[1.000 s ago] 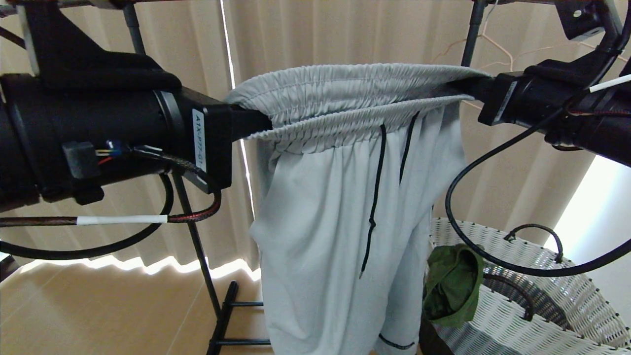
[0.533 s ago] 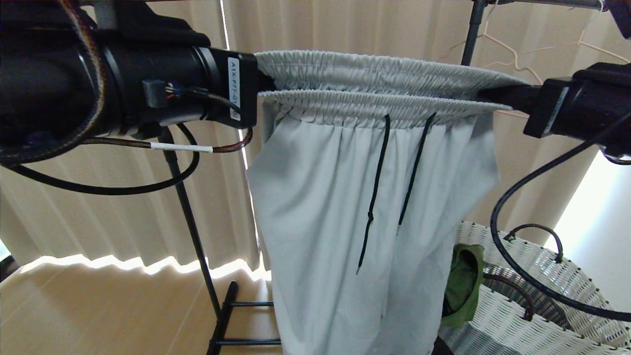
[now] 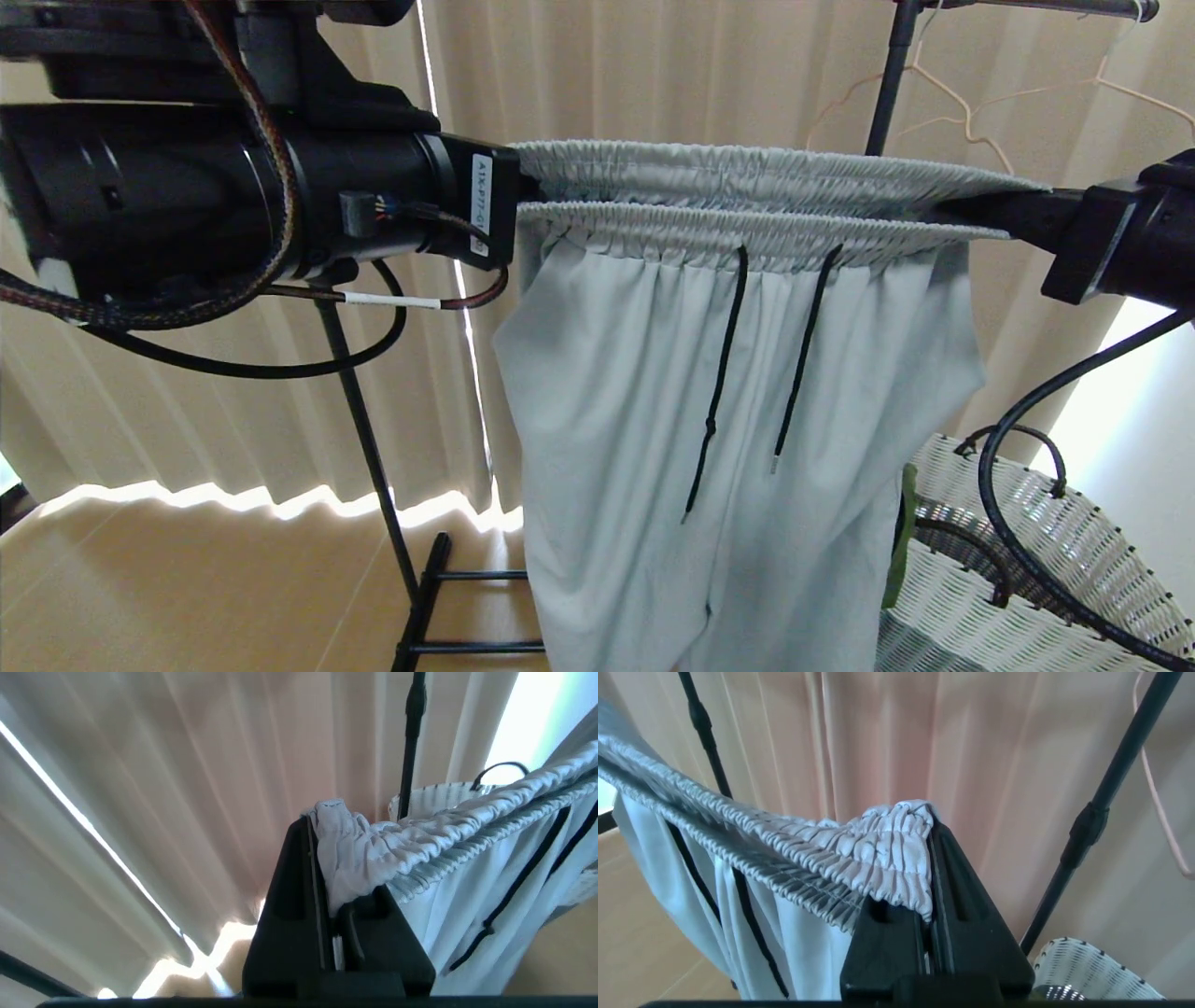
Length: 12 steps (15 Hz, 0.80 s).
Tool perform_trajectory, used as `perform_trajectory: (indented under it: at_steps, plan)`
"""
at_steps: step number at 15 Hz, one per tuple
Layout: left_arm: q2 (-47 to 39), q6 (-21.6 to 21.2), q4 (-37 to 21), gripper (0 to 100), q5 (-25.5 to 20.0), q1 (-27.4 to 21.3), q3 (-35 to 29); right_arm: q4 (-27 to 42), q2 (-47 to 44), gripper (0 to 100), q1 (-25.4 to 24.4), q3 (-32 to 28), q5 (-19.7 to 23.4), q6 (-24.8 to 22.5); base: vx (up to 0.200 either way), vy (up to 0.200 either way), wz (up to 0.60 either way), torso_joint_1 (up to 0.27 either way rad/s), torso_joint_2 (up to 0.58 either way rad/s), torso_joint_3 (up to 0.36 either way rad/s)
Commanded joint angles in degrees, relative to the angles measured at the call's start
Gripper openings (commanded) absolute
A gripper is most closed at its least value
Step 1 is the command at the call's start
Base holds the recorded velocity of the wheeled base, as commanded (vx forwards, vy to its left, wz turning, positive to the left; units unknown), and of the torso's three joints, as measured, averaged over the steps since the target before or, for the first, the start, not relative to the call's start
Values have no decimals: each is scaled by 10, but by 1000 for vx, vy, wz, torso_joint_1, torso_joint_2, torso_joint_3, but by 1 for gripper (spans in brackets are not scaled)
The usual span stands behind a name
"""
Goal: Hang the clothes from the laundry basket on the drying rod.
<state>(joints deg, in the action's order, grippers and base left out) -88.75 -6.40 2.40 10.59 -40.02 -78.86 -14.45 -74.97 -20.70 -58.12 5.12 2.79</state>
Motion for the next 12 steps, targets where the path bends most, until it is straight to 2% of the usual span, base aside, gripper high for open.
perform_trajectory:
  at_steps: [1, 12]
  plan:
    - [2, 0, 0, 0, 0, 0, 7, -1, -7, 0, -1, -1, 1, 0, 0, 0, 0, 0, 0, 0]
    - [9, -1, 0, 0, 0, 0, 13, -1, -8, 0, -1, -2, 1, -2, 0, 0, 0, 0, 0, 0]
